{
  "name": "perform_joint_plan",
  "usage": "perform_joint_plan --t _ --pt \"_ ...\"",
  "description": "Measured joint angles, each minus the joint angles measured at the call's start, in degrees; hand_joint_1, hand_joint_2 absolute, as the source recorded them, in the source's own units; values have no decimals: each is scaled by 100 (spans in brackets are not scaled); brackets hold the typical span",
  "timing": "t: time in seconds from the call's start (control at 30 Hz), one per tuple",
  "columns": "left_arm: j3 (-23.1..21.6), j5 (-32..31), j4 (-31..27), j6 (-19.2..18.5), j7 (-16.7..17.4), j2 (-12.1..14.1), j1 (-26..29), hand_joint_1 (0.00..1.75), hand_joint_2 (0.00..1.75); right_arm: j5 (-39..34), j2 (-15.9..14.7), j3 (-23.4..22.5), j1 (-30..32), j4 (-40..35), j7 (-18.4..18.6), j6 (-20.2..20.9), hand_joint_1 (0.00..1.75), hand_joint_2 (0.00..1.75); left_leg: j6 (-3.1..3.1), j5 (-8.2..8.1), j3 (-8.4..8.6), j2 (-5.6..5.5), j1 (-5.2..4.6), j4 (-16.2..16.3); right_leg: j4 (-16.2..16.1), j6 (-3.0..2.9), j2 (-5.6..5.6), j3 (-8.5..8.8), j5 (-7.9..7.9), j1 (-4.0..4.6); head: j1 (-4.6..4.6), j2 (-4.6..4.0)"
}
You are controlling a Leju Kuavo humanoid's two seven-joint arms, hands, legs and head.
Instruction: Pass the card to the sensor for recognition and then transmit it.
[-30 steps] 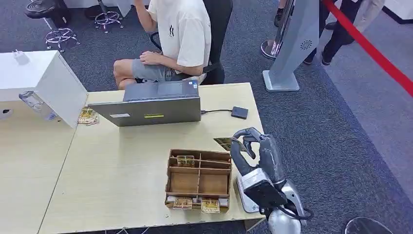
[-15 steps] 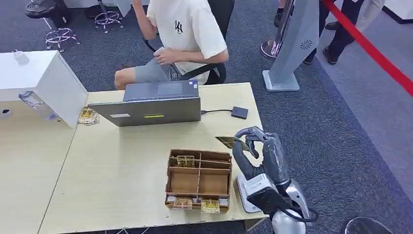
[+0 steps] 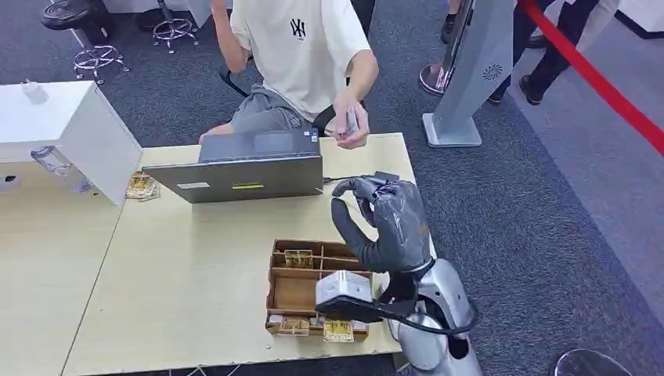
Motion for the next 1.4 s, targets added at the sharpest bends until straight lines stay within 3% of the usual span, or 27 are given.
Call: perform_joint_plan --t 0.6,0.7,0.87,0.9,0.93,1.0,1.1,1.13,1.4 --pt "-9 -393 0 -100 -22 4 -15 0 0 2192 166 461 -1875 1932 876 -697 175 175 -4 3 -1 -1 0 0 1 -2 0 -1 2 1 0 0" --pt "-9 -382 0 -116 -48 4 -15 0 0 2878 208 570 -2068 2311 1161 -900 175 175 -4 3 0 0 1 0 1 -2 2 -2 2 1 -2 0" --pt "-9 -328 0 -116 -63 9 -13 0 0 2915 146 938 -2488 3025 1908 -1257 175 175 -5 3 1 1 1 0 1 -2 2 -2 2 1 0 0" --pt "-9 -302 0 -116 -63 11 -13 0 0 2915 106 1034 -2573 3169 2099 -1298 161 175 -4 4 0 0 1 0 1 -1 1 -2 3 1 0 0" --pt "-9 -282 0 -116 -63 11 -11 0 0 2915 63 1119 -2651 3263 2230 -1316 38 175 -4 5 0 -1 1 0 1 0 1 -2 3 1 0 0" --pt "-9 -242 0 -116 -63 15 -5 0 0 2915 -7 1296 -2786 3469 2507 -1353 0 175 -4 5 0 1 0 1 1 -1 2 -2 4 1 0 0" --pt "-9 -207 0 -114 -63 20 -5 0 0 2915 -98 1495 -2928 3755 2811 -1412 0 175 -4 5 0 -1 0 1 1 -1 2 -2 5 1 0 0" --pt "-9 -188 0 -114 -66 22 -5 0 0 2915 -120 1530 -2953 3823 2874 -1429 0 0 -4 5 0 -1 0 1 1 -1 2 -2 5 1 0 0" --pt "-9 -120 0 -111 -70 37 -2 0 0 2915 -186 1543 -2944 3989 2738 -1608 0 0 -4 5 1 0 1 1 1 -1 2 -3 4 1 0 0"
